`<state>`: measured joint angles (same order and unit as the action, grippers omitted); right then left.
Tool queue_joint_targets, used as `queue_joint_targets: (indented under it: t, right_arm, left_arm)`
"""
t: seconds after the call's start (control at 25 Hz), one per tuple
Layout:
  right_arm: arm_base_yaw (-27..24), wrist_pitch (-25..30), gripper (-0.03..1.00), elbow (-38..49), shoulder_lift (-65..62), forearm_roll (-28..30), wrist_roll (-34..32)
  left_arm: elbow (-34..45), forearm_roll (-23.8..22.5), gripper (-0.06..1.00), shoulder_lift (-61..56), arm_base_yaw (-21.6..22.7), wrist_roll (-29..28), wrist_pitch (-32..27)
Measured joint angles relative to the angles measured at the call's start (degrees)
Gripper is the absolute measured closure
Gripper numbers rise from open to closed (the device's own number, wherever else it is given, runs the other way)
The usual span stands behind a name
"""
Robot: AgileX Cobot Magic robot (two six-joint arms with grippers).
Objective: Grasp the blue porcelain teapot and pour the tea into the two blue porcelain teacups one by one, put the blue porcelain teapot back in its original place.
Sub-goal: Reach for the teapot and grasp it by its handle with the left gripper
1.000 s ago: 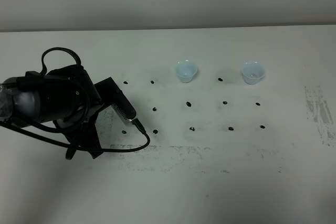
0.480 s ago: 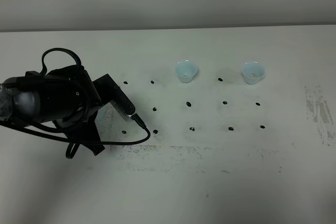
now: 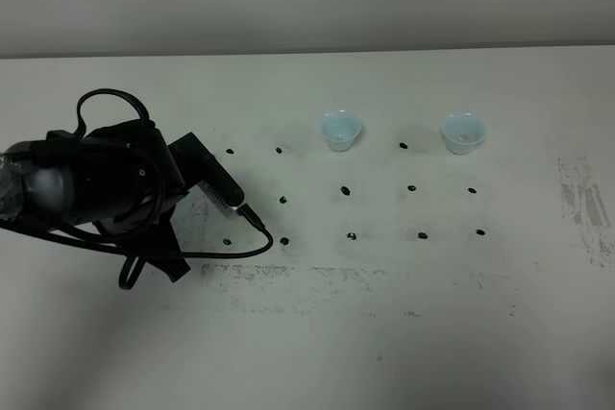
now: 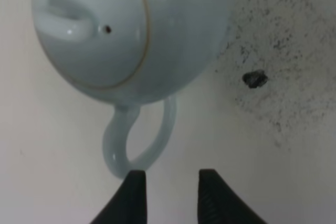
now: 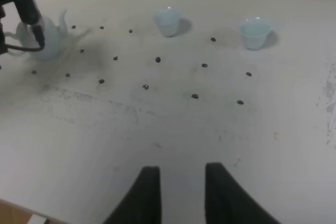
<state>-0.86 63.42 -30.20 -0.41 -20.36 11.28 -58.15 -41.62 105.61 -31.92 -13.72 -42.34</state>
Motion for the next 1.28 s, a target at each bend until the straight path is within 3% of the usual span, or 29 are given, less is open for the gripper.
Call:
queue_joint_targets:
  t: [0.24,0.44,0.92,1.28]
  right_arm:
    - [0.0,0.0,0.73,0.0,0.0,0.0,0.0]
    - [0.0,0.0,0.73,0.0,0.0,0.0,0.0]
    - [0.0,0.0,0.73,0.0,0.0,0.0,0.0]
    - [0.0,0.0,0.73,0.0,0.0,0.0,0.0]
  left_arm:
    - [0.0,-3.0,0.68,0.0,0.0,-5.1,-2.0]
    - [0.0,-2.1,0.68,0.0,0.0,-5.6,-2.4]
    - [0.0,0.2,0.68,1.1,-0.2,2.1,0.5]
    - [0.0,0.4,0.68,4.3,-0.2,2.5,-0.1]
